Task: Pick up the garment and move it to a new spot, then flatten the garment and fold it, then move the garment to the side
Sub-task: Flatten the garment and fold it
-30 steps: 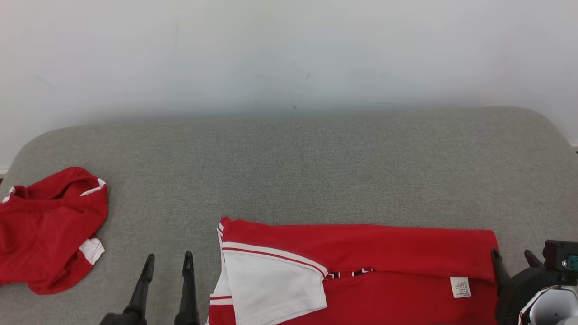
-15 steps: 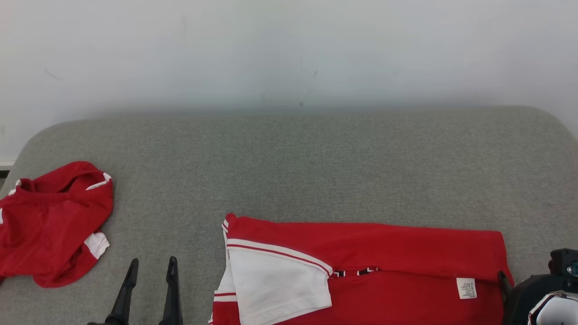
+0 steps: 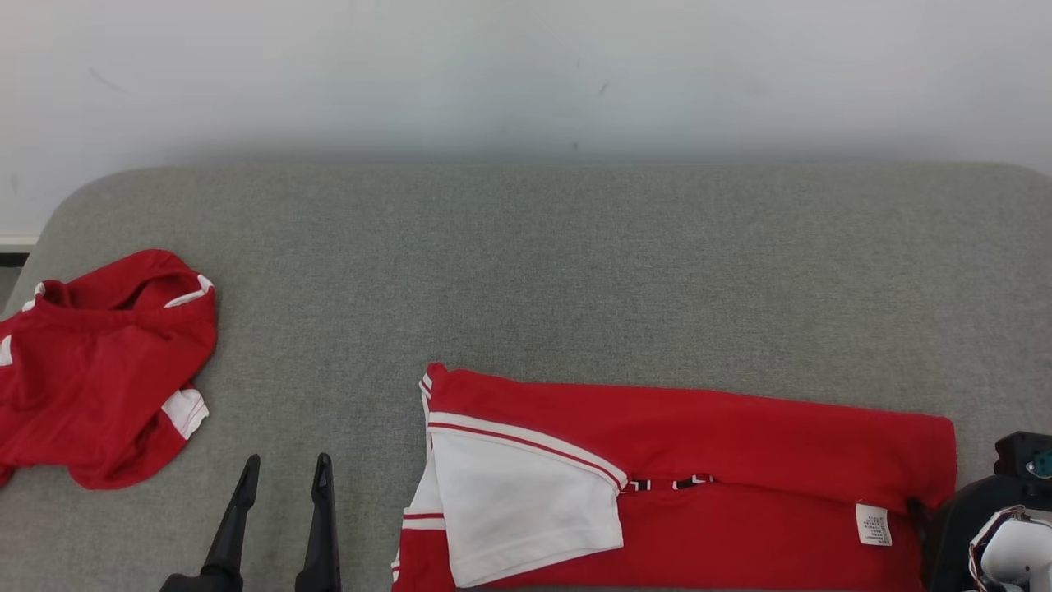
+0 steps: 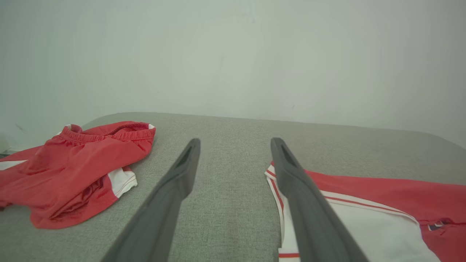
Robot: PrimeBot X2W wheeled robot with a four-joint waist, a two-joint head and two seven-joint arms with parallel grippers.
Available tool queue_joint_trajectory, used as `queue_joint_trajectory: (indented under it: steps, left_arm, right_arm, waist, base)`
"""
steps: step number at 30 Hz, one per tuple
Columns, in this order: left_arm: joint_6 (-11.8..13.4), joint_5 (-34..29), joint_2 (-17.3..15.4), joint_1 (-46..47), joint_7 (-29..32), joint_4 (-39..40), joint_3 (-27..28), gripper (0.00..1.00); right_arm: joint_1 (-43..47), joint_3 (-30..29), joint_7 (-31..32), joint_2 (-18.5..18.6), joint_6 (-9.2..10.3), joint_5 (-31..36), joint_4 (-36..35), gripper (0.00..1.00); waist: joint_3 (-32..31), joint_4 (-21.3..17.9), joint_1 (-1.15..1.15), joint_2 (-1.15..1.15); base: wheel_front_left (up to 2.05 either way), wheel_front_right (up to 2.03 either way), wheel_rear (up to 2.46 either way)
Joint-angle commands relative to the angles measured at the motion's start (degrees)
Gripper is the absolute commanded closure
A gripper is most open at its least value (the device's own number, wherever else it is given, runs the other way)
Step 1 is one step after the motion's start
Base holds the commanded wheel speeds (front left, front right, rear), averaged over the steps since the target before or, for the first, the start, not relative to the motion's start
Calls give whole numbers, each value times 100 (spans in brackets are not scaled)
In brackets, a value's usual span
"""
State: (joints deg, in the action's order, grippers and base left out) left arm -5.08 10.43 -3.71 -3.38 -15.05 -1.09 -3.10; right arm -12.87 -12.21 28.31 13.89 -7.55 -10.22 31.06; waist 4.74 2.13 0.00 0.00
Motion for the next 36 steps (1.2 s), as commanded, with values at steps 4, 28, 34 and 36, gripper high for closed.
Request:
queue_joint_trajectory:
  steps: [4,28,34,36]
  left_arm:
    - [-37,-82,33,94,-15,-20,29,0]
    - [24,34,69,102,-16,-732,187,0]
    - [37,35,49,35,-16,-745,254,0]
    - [36,23,46,31,-16,-737,262,0]
  right_arm:
    - [-20,131,295,-24,11,-121,177,0]
    - [-385,-97,266,170,14,-223,-86,100]
    - [-504,-683,176,214,14,192,-297,100]
    - [-500,-914,183,247,14,319,-410,100]
  waist:
    - [131,104,0,0]
    - [42,-90,0,0]
    - [-4,-227,0,0]
    - [-8,-265,0,0]
  base:
    - [0,0,0]
    - [0,0,0]
    - [0,0,0]
    - [0,0,0]
